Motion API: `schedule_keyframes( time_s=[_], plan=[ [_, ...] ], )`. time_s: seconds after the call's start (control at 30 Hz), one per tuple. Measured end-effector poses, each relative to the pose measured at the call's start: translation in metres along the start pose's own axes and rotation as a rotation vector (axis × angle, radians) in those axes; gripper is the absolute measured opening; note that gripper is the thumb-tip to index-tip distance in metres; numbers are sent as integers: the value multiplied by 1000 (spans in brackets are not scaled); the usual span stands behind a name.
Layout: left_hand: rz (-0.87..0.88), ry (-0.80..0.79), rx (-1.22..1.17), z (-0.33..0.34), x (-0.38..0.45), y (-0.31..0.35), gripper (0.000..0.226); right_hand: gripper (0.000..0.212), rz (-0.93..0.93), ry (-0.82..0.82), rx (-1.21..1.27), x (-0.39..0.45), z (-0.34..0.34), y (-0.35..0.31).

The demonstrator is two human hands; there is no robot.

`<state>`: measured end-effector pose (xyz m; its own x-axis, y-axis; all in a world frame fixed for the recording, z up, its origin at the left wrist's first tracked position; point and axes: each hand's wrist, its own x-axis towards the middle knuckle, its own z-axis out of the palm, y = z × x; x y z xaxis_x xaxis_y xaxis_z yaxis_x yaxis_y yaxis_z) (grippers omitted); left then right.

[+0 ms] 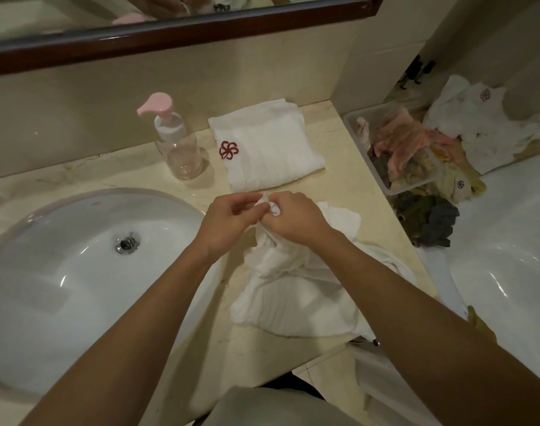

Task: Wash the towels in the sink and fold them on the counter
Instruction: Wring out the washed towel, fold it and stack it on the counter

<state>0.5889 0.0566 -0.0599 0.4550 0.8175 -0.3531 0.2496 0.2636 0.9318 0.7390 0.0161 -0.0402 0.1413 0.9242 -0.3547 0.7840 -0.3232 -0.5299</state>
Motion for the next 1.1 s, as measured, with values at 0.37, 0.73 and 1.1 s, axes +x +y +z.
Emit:
schedule_keyframes(
  time_s=[0.37, 0.73, 1.1],
  plan=[
    [103, 38, 276, 1, 11, 3, 27, 41, 109, 276, 273, -36, -2, 64],
    [320, -324, 790, 122, 20, 22, 47, 22, 557, 418, 401, -156, 6, 187],
    [210, -438, 1170, 125, 32, 16, 18, 19, 169, 41, 360, -129, -44, 175]
  ],
)
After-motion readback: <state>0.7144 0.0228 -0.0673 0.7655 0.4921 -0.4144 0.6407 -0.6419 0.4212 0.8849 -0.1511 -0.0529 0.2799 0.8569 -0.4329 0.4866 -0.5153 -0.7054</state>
